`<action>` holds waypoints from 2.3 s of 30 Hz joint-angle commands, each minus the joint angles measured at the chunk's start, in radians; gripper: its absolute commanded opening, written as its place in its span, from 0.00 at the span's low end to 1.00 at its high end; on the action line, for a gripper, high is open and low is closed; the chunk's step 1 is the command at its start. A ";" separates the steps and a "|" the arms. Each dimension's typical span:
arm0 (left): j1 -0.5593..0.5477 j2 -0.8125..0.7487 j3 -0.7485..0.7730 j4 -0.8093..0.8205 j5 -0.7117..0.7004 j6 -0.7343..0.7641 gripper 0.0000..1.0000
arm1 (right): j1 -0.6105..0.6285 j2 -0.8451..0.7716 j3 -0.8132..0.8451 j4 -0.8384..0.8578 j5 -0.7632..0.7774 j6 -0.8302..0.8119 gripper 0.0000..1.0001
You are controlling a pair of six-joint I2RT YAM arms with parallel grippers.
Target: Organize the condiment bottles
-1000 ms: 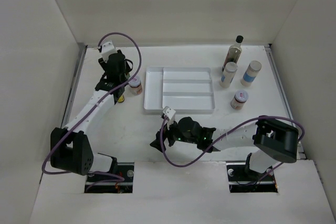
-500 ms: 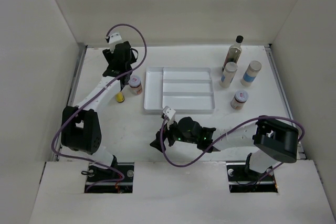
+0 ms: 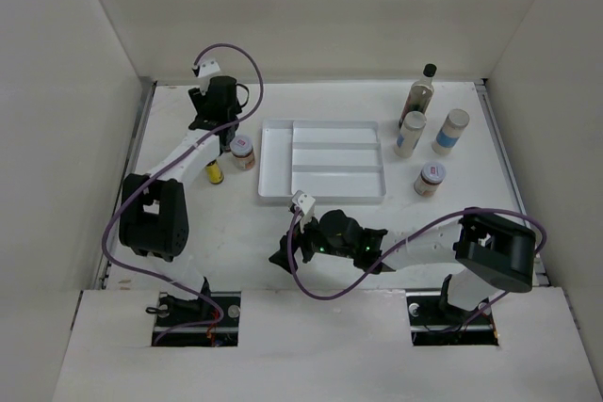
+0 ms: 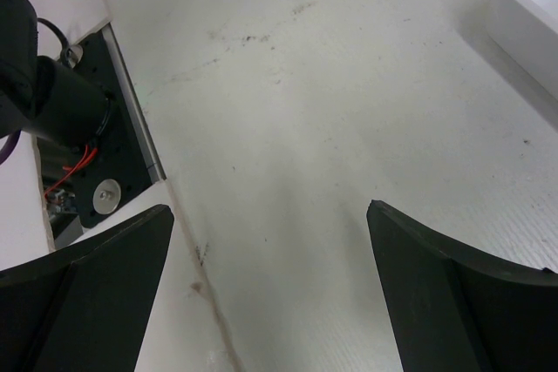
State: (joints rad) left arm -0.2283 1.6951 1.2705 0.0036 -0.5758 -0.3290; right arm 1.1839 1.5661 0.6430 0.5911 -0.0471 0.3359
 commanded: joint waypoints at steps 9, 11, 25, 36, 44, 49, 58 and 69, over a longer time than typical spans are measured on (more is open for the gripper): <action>0.027 -0.003 0.082 0.032 -0.001 0.005 0.23 | 0.000 -0.015 0.011 0.068 0.012 0.003 1.00; 0.028 -0.014 0.096 0.039 -0.001 0.008 0.21 | -0.005 -0.024 0.006 0.070 0.018 0.009 1.00; -0.108 -0.110 0.280 0.096 0.045 0.080 0.20 | -0.056 -0.273 -0.238 0.429 0.200 0.044 1.00; -0.248 -0.046 0.316 0.144 0.082 0.081 0.20 | -0.148 -0.380 -0.341 0.489 0.383 0.107 1.00; -0.262 0.027 0.316 0.165 0.079 0.077 0.20 | -0.168 -0.379 -0.339 0.472 0.363 0.130 1.00; -0.260 0.069 0.322 0.177 0.077 0.077 0.20 | -0.168 -0.367 -0.327 0.464 0.349 0.121 1.00; -0.260 0.089 0.276 0.183 0.064 0.076 0.20 | -0.174 -0.360 -0.324 0.447 0.348 0.135 1.00; -0.254 0.121 0.240 0.230 0.060 0.079 0.20 | -0.175 -0.334 -0.312 0.437 0.346 0.137 1.00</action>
State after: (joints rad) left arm -0.4870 1.8442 1.4937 0.0719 -0.4919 -0.2573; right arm 1.0153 1.2255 0.2989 0.9951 0.3073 0.4561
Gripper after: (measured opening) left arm 0.359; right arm 0.999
